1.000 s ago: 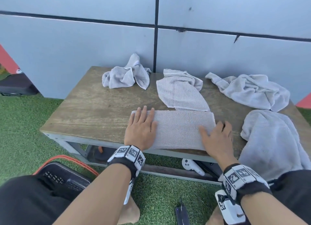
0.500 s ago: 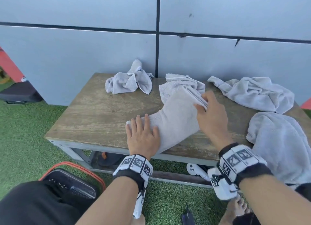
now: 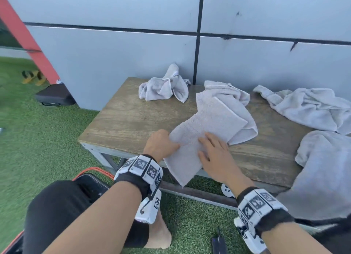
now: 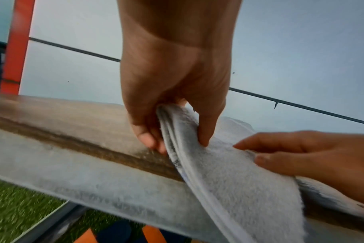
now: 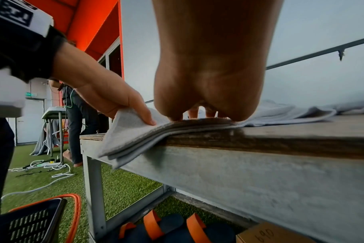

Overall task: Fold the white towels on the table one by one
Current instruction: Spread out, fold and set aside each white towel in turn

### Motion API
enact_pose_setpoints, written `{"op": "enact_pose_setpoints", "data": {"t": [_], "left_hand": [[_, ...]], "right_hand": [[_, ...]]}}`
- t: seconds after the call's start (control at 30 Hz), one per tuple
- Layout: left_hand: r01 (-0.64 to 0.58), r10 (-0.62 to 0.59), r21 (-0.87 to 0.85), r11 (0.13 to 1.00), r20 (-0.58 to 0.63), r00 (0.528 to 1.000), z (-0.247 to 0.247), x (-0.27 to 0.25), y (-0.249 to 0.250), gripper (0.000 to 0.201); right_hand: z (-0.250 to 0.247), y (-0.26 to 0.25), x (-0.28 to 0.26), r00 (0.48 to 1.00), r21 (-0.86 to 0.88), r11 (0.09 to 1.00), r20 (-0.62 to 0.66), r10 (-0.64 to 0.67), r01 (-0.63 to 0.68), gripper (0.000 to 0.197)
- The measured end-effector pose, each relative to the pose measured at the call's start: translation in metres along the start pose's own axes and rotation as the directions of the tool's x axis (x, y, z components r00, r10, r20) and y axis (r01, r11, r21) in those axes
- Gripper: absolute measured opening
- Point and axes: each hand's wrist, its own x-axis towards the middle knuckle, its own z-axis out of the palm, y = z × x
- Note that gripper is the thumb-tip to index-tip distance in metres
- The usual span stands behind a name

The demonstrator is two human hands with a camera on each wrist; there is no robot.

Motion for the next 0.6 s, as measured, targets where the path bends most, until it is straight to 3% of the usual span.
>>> {"op": "enact_pose_setpoints", "data": {"t": [0.13,0.2,0.27,0.33,0.4,0.5,0.6], "left_hand": [[-0.032,0.037,-0.124,0.992,0.043,0.998,-0.01,-0.006,0.014,0.015],[-0.015,0.019,-0.299,0.954,0.01,1.0,-0.01,-0.012,0.025,0.025],[-0.002,-0.003,-0.483,0.876,-0.009,1.0,-0.009,-0.018,0.037,0.041],[0.02,-0.006,-0.661,0.75,0.023,1.0,-0.008,-0.024,0.049,0.037],[0.067,-0.01,-0.799,0.597,0.076,0.997,-0.01,-0.03,0.059,0.028],[0.106,0.046,-0.89,0.443,0.141,0.989,-0.015,-0.033,0.065,0.031],[0.109,0.128,-0.889,0.445,0.183,0.975,-0.023,-0.036,0.061,0.045]], "right_hand": [[-0.004,0.002,-0.014,0.993,0.035,0.997,0.101,-0.068,0.065,0.069],[-0.009,-0.002,-0.022,0.983,0.105,0.989,0.141,-0.114,0.1,0.093],[-0.012,-0.005,-0.029,0.979,0.12,0.984,0.139,-0.15,0.134,0.121],[-0.01,-0.006,-0.032,0.986,0.115,0.985,0.092,-0.137,0.126,0.132],[-0.007,-0.005,-0.032,0.995,0.127,0.988,0.036,-0.091,0.086,0.115],[-0.008,-0.004,-0.03,0.985,0.249,0.962,-0.155,-0.073,0.11,0.023],[-0.018,-0.009,-0.036,0.973,0.428,0.896,-0.23,-0.016,0.116,0.028]]}}
